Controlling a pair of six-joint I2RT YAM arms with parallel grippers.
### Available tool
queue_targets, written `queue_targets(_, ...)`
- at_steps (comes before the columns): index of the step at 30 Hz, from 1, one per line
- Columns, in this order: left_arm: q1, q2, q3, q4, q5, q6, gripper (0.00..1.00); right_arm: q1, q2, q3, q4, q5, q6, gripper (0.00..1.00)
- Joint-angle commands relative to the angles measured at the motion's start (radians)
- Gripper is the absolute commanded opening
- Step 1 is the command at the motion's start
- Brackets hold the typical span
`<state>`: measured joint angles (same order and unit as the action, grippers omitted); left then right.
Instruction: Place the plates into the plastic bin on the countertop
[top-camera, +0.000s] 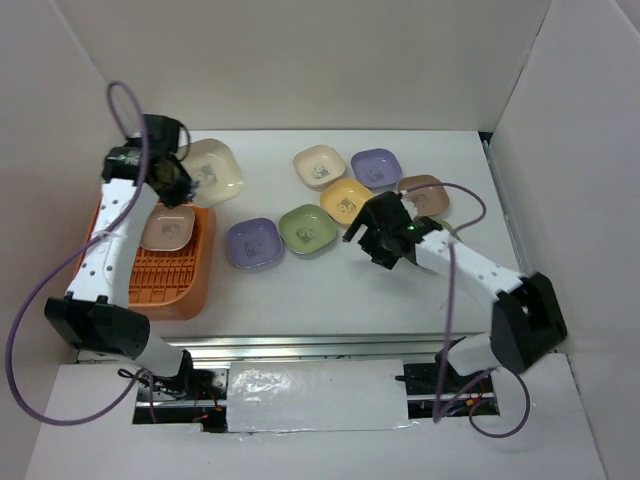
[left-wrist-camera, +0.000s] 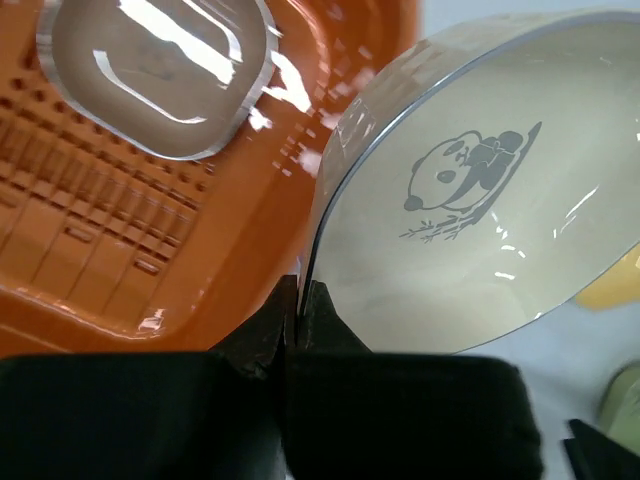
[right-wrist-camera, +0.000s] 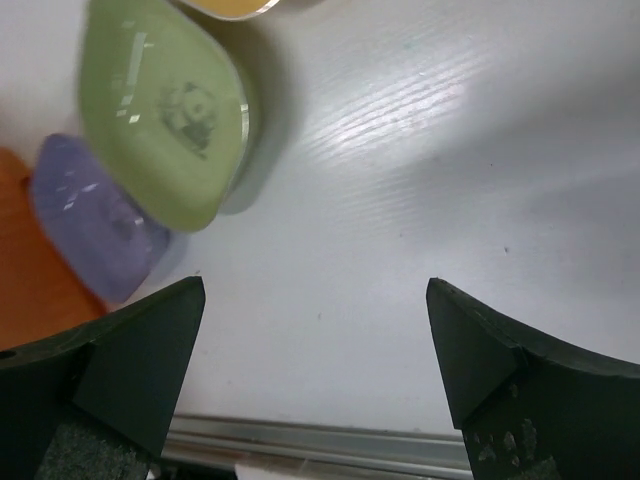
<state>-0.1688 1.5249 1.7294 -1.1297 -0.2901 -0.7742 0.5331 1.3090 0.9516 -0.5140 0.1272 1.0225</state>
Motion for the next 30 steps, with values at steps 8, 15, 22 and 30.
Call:
queue_targets(8, 0.529, -0.155, -0.267, 0.186, 0.235, -0.043, 0.00, 0.067, 0.389, 0.251, 0.068, -0.014, 0.056, 1.00)
queue_targets(15, 0.580, -0.009, -0.206, 0.219, 0.316, 0.177, 0.00, 0.068, 0.429, 0.233, 0.092, -0.029, 0.036, 1.00)
queue_targets(22, 0.611, 0.029, -0.228, 0.226, 0.373, 0.216, 0.00, 0.028, 0.417, 0.190, 0.118, -0.061, 0.014, 1.00)
queue_targets(30, 0.583, 0.147, -0.099, 0.077, 0.307, 0.321, 0.00, -0.008, 0.408, 0.182, 0.115, -0.078, -0.051, 1.00)
